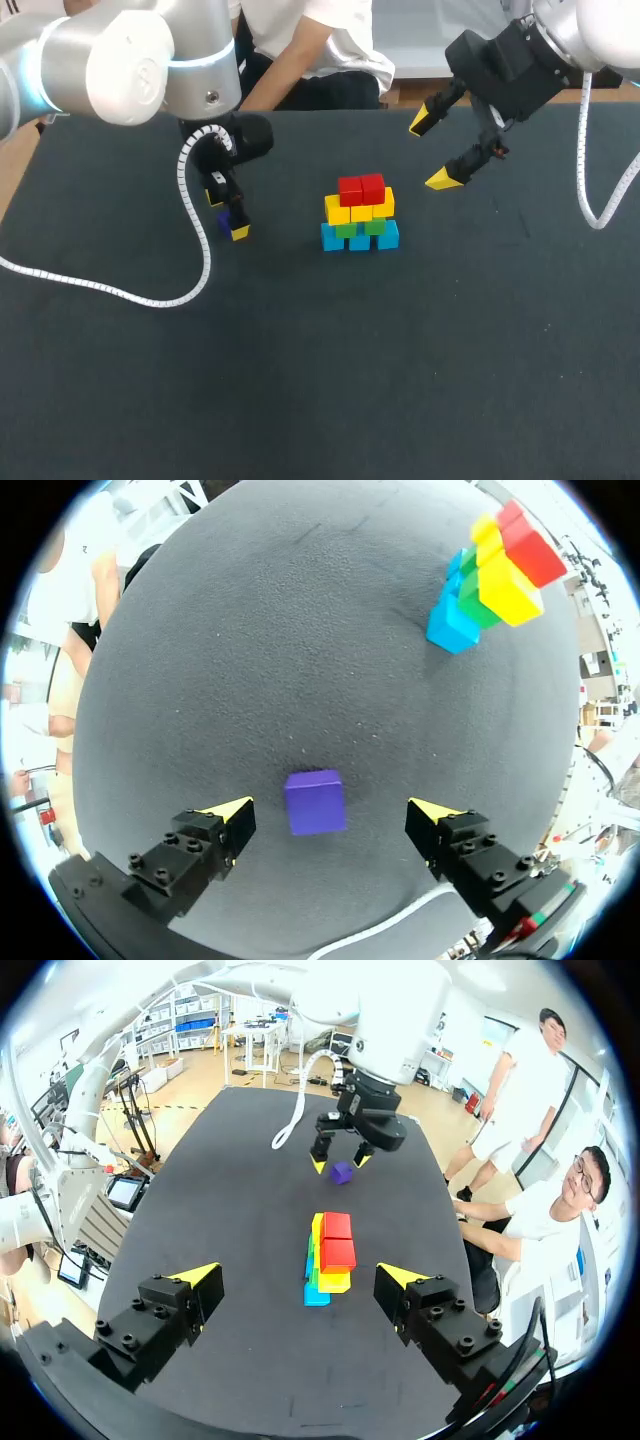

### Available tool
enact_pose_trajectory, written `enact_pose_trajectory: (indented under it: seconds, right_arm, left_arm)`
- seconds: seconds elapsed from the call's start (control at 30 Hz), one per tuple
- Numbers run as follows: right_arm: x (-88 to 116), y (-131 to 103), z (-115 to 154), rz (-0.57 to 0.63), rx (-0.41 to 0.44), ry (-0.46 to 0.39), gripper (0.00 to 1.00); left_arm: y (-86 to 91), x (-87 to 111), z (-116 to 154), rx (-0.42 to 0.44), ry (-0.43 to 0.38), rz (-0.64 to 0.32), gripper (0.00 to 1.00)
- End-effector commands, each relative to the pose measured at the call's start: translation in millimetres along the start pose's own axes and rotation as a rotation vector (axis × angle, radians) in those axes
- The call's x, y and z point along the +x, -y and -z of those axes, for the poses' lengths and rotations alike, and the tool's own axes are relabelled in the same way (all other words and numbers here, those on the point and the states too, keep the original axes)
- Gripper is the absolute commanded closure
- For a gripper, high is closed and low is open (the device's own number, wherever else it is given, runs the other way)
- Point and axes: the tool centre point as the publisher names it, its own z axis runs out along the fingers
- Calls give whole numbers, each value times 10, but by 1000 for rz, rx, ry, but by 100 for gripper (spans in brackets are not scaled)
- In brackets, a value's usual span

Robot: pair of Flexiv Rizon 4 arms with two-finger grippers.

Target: Place the blue cubes, place green cubes on the blue cubes, place the yellow cubes on the green cubes, then place the red cubes on the yellow cubes, and place purple cube on the red cubes.

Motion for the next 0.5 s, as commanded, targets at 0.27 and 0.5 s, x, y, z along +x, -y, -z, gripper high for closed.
enact_pose_trajectory:
  seconds: [0.27, 0.5]
  right_arm:
    - [0, -1, 1, 0, 0, 0, 0]
    - [0, -1, 1, 0, 0, 0, 0]
  left_arm:
    - [-124, -143, -51, 18, -17, -14, 0]
    - [-135, -164, -104, 34, -16, -9, 0]
